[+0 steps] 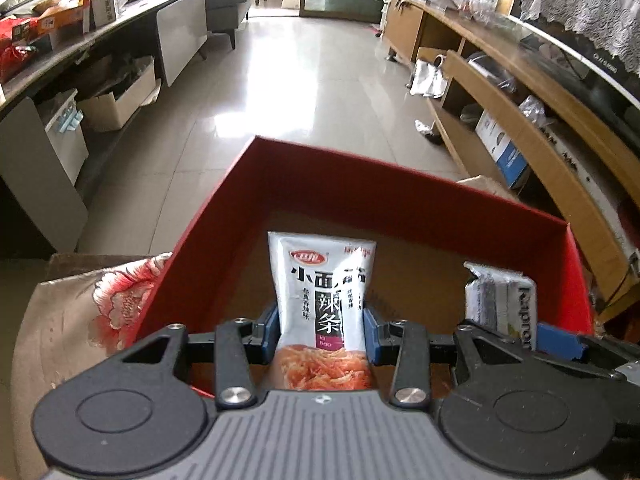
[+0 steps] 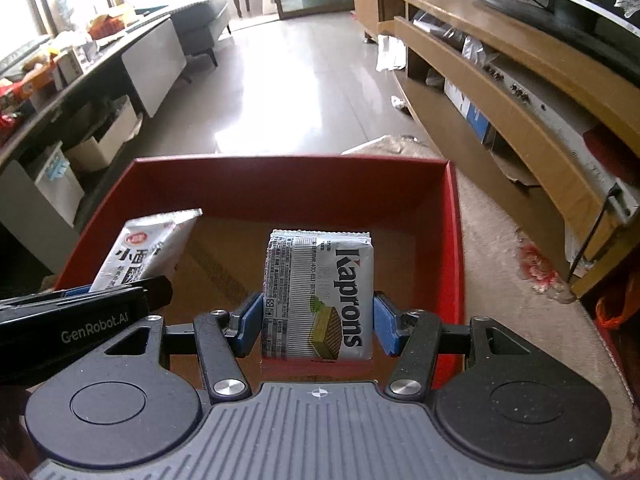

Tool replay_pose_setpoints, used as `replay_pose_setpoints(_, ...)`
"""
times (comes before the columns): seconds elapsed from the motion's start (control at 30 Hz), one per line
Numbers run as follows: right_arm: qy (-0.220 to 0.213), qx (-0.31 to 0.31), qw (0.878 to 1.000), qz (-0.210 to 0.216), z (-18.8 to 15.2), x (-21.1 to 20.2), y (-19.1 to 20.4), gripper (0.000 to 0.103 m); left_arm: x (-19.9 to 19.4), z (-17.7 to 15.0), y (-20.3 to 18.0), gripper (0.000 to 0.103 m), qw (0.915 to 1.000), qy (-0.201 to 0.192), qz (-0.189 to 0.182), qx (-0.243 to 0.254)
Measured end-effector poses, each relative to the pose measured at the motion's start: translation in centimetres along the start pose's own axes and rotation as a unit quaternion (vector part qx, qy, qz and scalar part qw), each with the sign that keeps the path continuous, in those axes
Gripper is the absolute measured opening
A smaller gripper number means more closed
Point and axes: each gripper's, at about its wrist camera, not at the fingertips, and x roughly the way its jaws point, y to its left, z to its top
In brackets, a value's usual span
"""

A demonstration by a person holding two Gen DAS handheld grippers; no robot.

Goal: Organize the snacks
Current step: 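Carry both held packs over the red box with both tools, then open both tools to drop the packs into the red box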

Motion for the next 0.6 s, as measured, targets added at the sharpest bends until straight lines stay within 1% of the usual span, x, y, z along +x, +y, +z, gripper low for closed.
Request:
replay_pose_setpoints(0.2, -0.005, -0.032, 0.999, -0.025, -0.3, 0.5, 0.7, 0.066, 0.5, -0.3, 0.2, 0.043, 0.9999, 0.004, 0.01, 0.003)
replay_pose_setpoints(0.4, -0.005, -0.044, 0.999, -0.032, -0.4, 0.5, 1.0, 0.066, 0.3, -0.5, 0.4, 0.047, 0.9999, 0.005, 0.016, 0.002)
replay_pose_setpoints(0.43, -0.004, -0.044, 0.999, -0.032, -0.4, 0.4, 0.9, 0.068, 0.1, -0.4, 0.5, 0.047, 0.9999, 0.004, 0.016, 0.002)
replay_pose_setpoints(0.47, -0.004, -0.042, 0.999, -0.033, -0.3, 0.4, 0.9, 0.071, -0.1, -0.4, 0.6, 0.05, 0.9999, 0.002, 0.016, 0.001)
replay_pose_setpoints(0.5, -0.005, -0.04, 0.999, -0.036, -0.2, 0.2, 0.9, 0.072, -0.3, -0.3, 0.7, 0.054, 0.9999, 0.001, 0.016, 0.001)
replay_pose_setpoints(0.6, -0.013, -0.038, 0.998, -0.041, -0.1, -0.2, 0.8, 0.076, -1.0, -0.3, 1.0, 0.06, 0.9998, -0.006, 0.018, -0.002)
